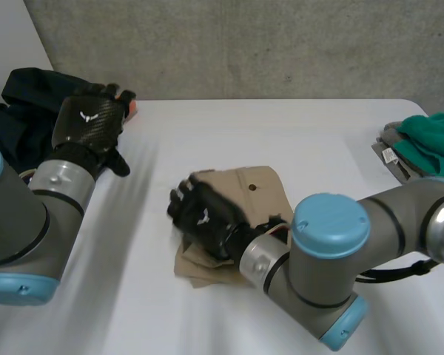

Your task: Fold the laundry.

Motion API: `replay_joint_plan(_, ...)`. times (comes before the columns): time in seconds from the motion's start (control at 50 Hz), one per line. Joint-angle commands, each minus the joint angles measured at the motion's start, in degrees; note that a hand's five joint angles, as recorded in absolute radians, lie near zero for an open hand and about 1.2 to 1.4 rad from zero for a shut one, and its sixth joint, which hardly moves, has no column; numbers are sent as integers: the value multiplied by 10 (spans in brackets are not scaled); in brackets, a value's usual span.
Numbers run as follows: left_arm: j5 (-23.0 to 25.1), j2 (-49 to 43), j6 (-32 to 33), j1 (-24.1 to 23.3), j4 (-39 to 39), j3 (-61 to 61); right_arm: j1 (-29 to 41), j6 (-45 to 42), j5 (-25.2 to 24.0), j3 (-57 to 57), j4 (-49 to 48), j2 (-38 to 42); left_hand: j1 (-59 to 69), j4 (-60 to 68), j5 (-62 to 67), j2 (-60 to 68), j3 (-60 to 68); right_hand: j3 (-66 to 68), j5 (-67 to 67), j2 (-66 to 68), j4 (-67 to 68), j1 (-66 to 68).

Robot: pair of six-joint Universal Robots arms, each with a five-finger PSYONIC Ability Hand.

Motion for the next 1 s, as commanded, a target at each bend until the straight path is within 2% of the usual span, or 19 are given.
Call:
replay_joint_plan(0.02,-3,-23,-43,-35,2,70,-56,343,41,63,0,-163,-15,-16,-26,-14,-19,-27,-45,-32,-34,-15)
replay_joint_plan(0.04,-4,-31,-51,-43,2,78,-79,410,46,75,4,-192,-15,-16,-26,-14,-19,-27,-45,-32,-34,-15)
replay_joint_plan(0.06,-4,-47,-66,-60,-2,99,-93,438,49,79,8,-203,-15,-16,-26,-14,-19,-27,-45,-32,-34,-15)
replay_joint_plan(0.12,-2,-70,-92,-90,-6,127,-153,479,50,92,45,-237,-15,-16,-26,-14,-19,-27,-45,-32,-34,-15)
replay_joint_plan(0.2,2,-129,-122,-151,-30,158,-196,471,52,80,119,-223,-10,-11,-21,-9,-14,-27,-45,-32,-34,-15)
replay_joint_plan(0.36,-13,-245,-120,-210,-54,189,-198,439,80,-7,203,-104,7,6,-4,8,3,-27,-45,-32,-34,-15)
replay_joint_plan(0.48,-68,-281,-88,-213,-70,200,-191,395,84,-58,223,-50,20,19,9,22,17,-27,-45,-32,-34,-15)
replay_joint_plan(0.58,-105,-288,14,-197,-86,194,-147,368,86,-81,220,-21,20,19,9,22,17,-27,-45,-32,-34,-15)
replay_joint_plan(0.66,-107,-292,64,-181,-91,176,-128,349,86,-103,224,17,15,14,4,17,12,-27,-45,-32,-34,-15)
replay_joint_plan(0.76,-105,-295,65,-178,-93,166,-126,318,101,-124,225,61,7,6,-4,8,3,-27,-45,-32,-34,-15)
replay_joint_plan(0.84,-101,-296,55,-178,-93,166,-125,278,134,-134,225,82,2,1,-9,3,-2,-27,-45,-32,-34,-15)
replay_joint_plan(0.94,-85,-294,48,-176,-93,169,-120,241,150,-137,225,78,5,4,-6,6,2,-27,-45,-32,-34,-15)
replay_joint_plan(1.0,-60,-285,47,-176,-93,171,-120,244,152,-134,225,49,12,11,1,13,8,-27,-45,-32,-34,-15)
